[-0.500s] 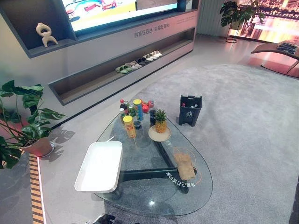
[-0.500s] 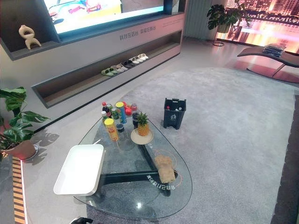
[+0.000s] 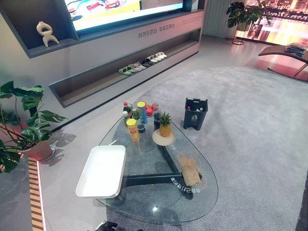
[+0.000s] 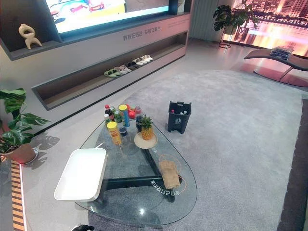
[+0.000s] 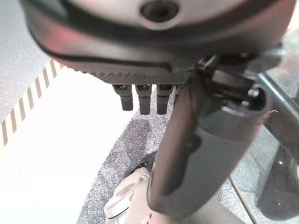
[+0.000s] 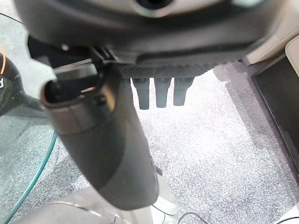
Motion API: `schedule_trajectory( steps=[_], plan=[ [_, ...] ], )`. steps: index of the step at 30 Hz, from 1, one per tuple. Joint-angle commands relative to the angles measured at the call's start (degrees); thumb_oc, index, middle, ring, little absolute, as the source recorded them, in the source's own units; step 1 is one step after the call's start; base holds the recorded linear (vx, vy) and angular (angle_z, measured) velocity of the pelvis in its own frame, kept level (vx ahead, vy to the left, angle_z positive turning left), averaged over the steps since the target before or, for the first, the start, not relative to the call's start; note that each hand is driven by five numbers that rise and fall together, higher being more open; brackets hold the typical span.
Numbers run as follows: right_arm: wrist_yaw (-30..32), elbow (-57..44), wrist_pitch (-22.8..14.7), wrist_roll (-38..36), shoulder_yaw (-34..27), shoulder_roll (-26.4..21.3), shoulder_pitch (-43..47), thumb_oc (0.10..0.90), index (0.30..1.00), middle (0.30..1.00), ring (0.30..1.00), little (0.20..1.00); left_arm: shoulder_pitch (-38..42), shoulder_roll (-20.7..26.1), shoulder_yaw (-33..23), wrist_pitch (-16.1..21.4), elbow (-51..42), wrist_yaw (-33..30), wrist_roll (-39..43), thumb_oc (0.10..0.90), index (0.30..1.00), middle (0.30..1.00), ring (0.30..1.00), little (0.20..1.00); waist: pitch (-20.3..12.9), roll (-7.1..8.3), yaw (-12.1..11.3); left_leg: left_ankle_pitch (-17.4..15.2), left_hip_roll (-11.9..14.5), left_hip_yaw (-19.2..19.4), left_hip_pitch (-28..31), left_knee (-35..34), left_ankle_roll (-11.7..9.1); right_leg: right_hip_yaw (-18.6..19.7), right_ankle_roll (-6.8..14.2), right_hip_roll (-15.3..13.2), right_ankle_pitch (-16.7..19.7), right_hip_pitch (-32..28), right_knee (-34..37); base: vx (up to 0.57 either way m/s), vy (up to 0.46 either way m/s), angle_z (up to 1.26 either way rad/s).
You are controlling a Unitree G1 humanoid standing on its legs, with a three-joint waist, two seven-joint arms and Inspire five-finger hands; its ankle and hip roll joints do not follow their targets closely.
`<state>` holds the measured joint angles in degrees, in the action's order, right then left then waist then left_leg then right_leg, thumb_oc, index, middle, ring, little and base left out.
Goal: Wipe the table with a cloth and put it in the basket.
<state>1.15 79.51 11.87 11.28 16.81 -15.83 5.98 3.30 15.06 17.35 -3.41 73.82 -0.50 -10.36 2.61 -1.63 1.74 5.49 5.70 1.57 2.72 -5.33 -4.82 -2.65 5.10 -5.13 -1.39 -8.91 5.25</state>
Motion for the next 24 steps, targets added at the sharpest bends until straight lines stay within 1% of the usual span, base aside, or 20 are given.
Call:
schedule_trajectory(
  steps=[1, 18, 24],
  plan=[
    [0.52, 2.55, 0.08, 1.67, 0.85, -0.65, 3.17, 0.800, 0.900, 0.900, 0.900, 0.900, 4.92, 0.30, 0.58, 0.10, 3.44, -0.38, -0.10, 0.800, 0.900, 0.900, 0.900, 0.900, 2.50, 1.26, -1.49, -8.13, -2.86, 1.24, 3.51, 0.33, 1.39, -2.61, 1.10, -0.55, 0.99, 2.27, -0.25, 0.00, 0.000, 0.00],
    [1.07, 3.16, -0.07, -0.04, -0.34, -1.41, 3.54, 0.800, 0.900, 0.900, 0.900, 0.900, 4.76, 0.54, 0.31, -0.04, 3.59, -0.27, 0.39, 0.800, 0.900, 0.900, 0.900, 0.900, 2.83, 0.79, -1.38, -8.17, -3.03, 0.70, 3.66, 0.33, 1.40, -2.69, 0.96, -0.60, 0.76, 1.99, -0.25, 0.00, 0.000, 0.00],
    [1.52, 3.39, 0.78, -0.30, -1.29, -2.06, 3.15, 0.800, 0.900, 0.900, 0.900, 0.900, 4.15, 0.60, -0.64, -0.12, 3.79, -0.93, 1.37, 0.800, 0.900, 0.900, 0.900, 0.900, 3.24, 0.71, -1.41, -7.93, -3.09, 0.37, 3.53, 0.33, 1.31, -2.41, 0.93, -0.34, 0.89, 2.09, -0.25, 0.01, -0.002, 0.00]
  ],
)
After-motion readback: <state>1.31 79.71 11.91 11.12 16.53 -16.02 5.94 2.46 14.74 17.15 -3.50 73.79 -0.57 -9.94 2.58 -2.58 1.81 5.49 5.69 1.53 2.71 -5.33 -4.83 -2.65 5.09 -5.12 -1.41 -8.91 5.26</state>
